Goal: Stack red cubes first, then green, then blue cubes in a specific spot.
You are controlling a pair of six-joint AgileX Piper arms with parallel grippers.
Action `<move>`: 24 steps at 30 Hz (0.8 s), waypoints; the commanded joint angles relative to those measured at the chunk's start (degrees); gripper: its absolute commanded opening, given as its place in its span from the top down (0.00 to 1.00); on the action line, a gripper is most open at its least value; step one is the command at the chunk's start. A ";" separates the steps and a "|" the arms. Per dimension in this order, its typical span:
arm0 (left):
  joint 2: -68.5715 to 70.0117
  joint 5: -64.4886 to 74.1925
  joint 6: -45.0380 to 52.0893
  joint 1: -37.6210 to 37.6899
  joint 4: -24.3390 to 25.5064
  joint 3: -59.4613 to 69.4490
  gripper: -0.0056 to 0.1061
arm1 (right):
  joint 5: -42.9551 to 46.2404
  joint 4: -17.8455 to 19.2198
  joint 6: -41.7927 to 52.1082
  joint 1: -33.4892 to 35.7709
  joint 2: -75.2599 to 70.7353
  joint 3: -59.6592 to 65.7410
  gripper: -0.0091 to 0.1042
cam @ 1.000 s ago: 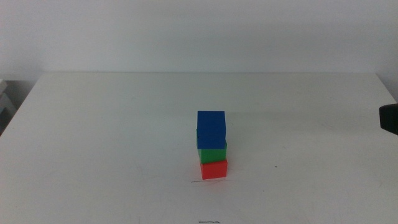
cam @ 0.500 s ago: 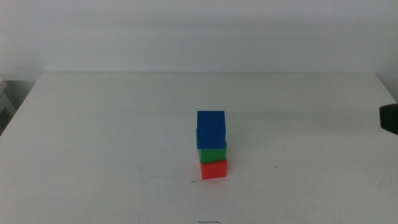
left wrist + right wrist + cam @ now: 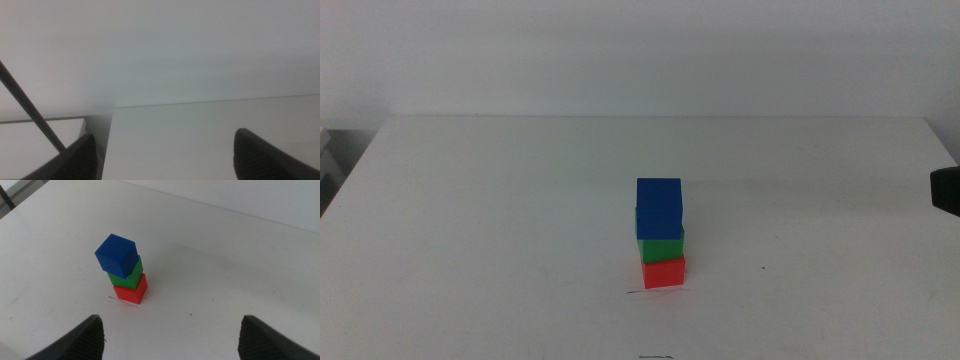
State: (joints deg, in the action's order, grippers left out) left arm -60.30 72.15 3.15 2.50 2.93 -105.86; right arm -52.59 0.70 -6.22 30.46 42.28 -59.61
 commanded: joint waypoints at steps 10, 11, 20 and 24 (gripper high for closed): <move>4.62 -10.10 0.03 0.15 -9.55 4.17 0.11 | 4.09 0.48 0.67 -0.47 0.11 -1.43 0.26; 6.05 -13.03 0.03 0.15 -10.01 6.81 0.11 | 4.09 0.48 0.67 -0.47 0.11 -1.28 0.26; 18.63 -29.38 0.03 0.15 -6.30 30.14 0.11 | 4.41 0.83 0.62 -0.47 0.11 -0.03 0.26; 24.37 -33.26 0.03 0.15 -4.19 41.84 0.11 | 9.83 2.00 0.62 -0.47 -1.32 4.10 0.26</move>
State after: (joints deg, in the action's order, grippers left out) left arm -37.73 45.06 3.19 2.50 -2.06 -66.93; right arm -48.82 1.38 -6.17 30.46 41.63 -55.68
